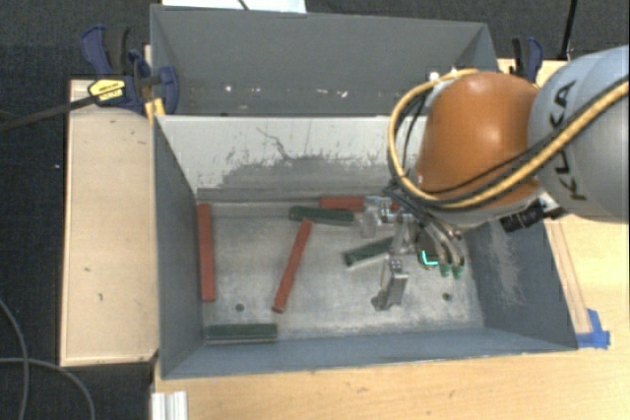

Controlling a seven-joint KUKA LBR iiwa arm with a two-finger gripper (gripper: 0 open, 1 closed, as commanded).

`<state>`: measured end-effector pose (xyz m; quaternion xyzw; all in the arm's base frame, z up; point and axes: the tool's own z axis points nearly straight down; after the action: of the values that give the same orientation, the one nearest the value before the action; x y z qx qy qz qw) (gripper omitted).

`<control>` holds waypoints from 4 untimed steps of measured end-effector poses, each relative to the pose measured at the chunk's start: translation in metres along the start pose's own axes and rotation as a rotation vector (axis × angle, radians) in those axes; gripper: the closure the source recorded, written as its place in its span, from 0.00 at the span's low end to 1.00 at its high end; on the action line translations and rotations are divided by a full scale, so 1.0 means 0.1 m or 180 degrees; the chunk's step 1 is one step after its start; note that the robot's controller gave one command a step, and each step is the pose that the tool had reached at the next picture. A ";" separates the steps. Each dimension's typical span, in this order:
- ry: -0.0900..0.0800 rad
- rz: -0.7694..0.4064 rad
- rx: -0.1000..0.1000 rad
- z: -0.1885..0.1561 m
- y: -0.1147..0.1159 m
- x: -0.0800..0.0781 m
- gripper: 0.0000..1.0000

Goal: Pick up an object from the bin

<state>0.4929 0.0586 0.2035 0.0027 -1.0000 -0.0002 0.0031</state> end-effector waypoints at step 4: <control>-0.0039 0.0103 -0.0001 1.32 -0.69 -0.37 1.00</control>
Offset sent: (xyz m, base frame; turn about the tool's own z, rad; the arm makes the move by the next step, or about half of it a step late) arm 0.0573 -0.0402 -0.1005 -0.1111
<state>0.5291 -0.0106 0.0714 -0.0136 -0.9999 -0.0002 -0.0030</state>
